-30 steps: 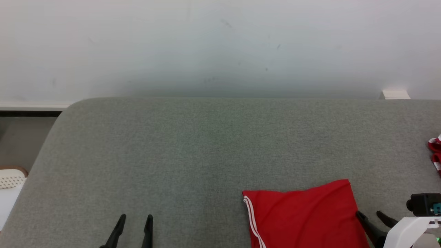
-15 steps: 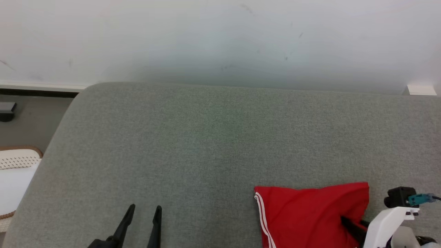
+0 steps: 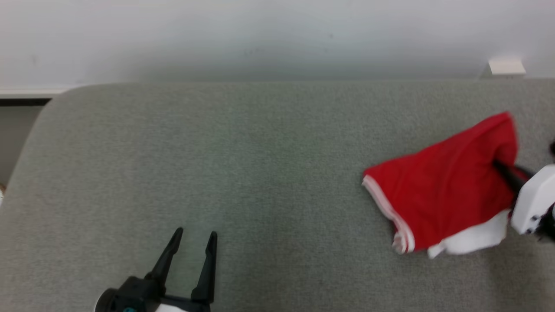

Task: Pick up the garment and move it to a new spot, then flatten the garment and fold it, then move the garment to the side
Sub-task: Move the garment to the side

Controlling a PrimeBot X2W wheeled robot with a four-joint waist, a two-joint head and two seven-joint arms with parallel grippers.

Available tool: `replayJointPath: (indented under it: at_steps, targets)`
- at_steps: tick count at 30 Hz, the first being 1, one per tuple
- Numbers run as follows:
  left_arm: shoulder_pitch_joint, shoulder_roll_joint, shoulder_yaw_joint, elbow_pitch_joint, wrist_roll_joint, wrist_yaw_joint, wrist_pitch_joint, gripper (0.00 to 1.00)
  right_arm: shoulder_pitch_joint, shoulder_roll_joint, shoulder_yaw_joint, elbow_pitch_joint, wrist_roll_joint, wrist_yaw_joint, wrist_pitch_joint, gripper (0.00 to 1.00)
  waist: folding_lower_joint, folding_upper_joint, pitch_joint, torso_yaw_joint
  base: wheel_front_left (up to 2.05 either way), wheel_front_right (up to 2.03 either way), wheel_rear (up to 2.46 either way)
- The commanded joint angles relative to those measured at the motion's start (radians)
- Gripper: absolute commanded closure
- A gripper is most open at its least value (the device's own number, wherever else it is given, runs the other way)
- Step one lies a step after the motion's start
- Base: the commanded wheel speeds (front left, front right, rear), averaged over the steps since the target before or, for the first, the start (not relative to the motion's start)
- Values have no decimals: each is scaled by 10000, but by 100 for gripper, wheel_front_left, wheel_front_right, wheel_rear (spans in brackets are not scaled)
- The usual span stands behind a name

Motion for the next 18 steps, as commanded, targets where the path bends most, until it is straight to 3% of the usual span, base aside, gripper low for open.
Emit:
replayJointPath:
  at_steps: [1, 11, 18]
  targets:
    - [-221, 43, -18, -26, 191, -46, -3, 0, -329, -151, -185, 127, -177, -7, -89, 100, -1, -1, 496, -414, 0, 0, 0]
    - [-1047, 258, -149, -170, 314, -178, -1, 0, -1576, -1403, -2504, 1359, -927, -8, -278, 100, -1, -1, 1290, -840, 0, 0, 0]
    - [-1096, 344, -187, -223, 367, -230, -1, 0, -1662, -1397, -3903, 1992, -2076, -8, -468, 100, -1, -1, 1451, -900, 0, 0, 0]
